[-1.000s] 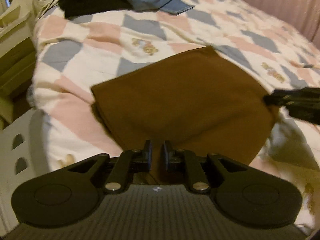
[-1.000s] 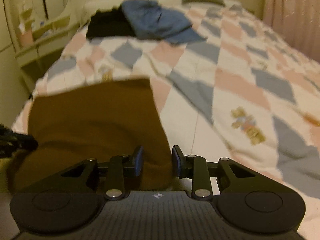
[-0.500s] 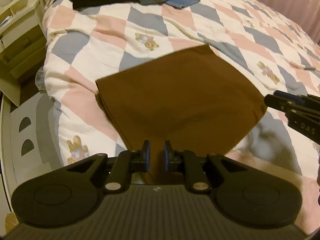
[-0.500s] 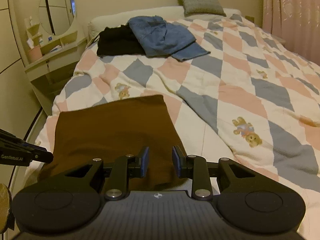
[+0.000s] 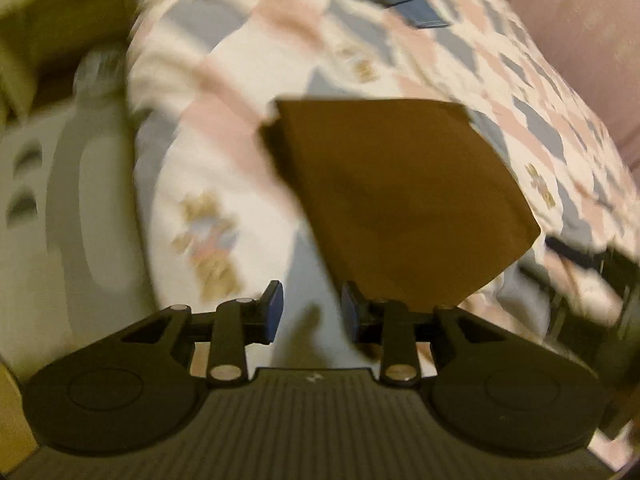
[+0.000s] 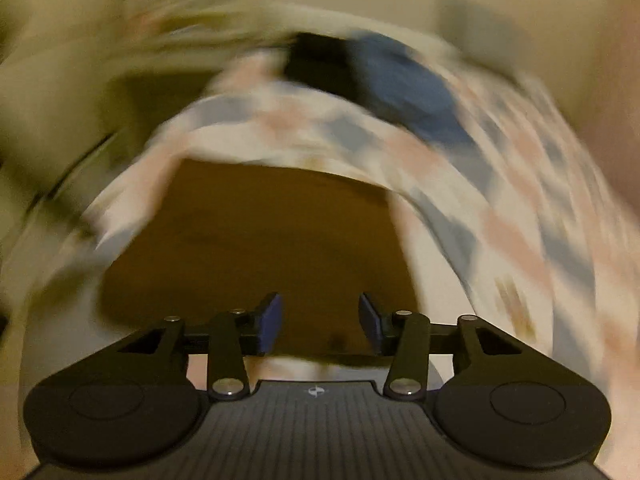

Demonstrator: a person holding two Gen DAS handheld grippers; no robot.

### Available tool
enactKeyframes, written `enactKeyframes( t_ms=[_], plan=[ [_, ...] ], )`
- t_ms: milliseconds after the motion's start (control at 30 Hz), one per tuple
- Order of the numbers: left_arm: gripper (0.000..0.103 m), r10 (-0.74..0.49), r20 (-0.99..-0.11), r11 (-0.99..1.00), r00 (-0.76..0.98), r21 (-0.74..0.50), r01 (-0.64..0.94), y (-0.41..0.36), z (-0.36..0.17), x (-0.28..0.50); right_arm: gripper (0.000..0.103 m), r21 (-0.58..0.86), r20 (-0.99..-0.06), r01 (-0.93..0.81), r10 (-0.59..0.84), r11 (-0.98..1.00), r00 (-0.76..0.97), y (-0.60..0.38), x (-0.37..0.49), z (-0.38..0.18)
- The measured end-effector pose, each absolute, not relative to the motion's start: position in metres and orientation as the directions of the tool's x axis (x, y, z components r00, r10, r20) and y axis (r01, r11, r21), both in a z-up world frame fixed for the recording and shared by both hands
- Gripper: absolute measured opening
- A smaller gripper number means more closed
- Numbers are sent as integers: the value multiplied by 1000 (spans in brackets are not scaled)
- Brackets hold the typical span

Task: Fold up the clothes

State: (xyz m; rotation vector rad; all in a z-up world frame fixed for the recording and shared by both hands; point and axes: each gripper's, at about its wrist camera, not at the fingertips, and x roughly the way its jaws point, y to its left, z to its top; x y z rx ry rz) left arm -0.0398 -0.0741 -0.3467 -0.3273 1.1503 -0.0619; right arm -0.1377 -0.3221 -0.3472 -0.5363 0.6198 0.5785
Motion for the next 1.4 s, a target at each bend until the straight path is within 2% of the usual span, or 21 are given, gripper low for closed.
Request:
enactKeyframes(
  t_ms=[100,167,233,267,333,367,433,467,567,700,833,967,1067,1167,1233,1333,1367,1400],
  plan=[
    [27,-319,-872,885,372,-414,-213,-51,-358,-39,59,-500,-651,-739,368,451,664,-282,-180,-373],
    [28,-375,-859,843,349,-473,-257,-44,-366,-37,59,-644,-612,-714,376,274,696,-260,-199,-398],
    [29,-422,-838,804,345,-522,-285,-41,-372,-35,66,-765,-537,-627,394,146,746,-243,-210,-420],
    [31,-450,-822,778,349,-553,-300,-40,-375,-34,73,-802,-507,-588,404,101,761,-237,-211,-428],
    [36,-499,-788,724,360,-607,-328,-37,-381,-32,73,-834,-479,-549,412,64,775,-227,-205,-437],
    [38,-510,-777,703,369,-624,-342,-34,-383,-30,66,-846,-466,-530,415,48,781,-223,-201,-441],
    [38,-531,-754,659,388,-655,-370,-30,-386,-26,47,-806,-513,-588,416,66,751,-217,-189,-434],
    [39,-541,-741,636,398,-669,-383,-28,-387,-24,33,-780,-532,-619,423,93,734,-217,-184,-428],
    [48,-567,-704,564,428,-710,-421,-21,-392,-18,24,-728,-536,-661,449,182,715,-221,-174,-407],
    [58,-580,-677,503,453,-735,-454,-15,-399,-7,24,-707,-512,-665,474,241,716,-230,-169,-386],
    [62,-627,-601,411,495,-795,-446,-19,-410,8,24,-703,-511,-667,478,246,715,-232,-164,-380],
    [64,-606,-652,453,455,-753,-476,-30,-422,24,24,-689,-503,-669,482,278,718,-232,-160,-372],
    [64,-623,-629,400,465,-767,-501,-27,-431,19,23,-651,-500,-681,485,336,718,-237,-154,-362],
    [72,-628,-608,354,486,-779,-517,-28,-435,15,23,-635,-492,-682,490,363,719,-239,-149,-357],
    [73,-624,-607,347,492,-779,-522,-32,-439,20,23,-634,-489,-681,492,367,720,-240,-141,-357],
    [68,-627,-587,352,512,-800,-486,-39,-447,35,23,-629,-491,-683,492,372,719,-240,-142,-358],
    [58,-628,-578,356,522,-809,-468,-42,-449,42,23,-625,-496,-687,491,371,716,-240,-144,-359],
    [43,-630,-565,365,533,-821,-439,-44,-449,47,23,-619,-504,-693,490,371,712,-241,-144,-360]
  ],
)
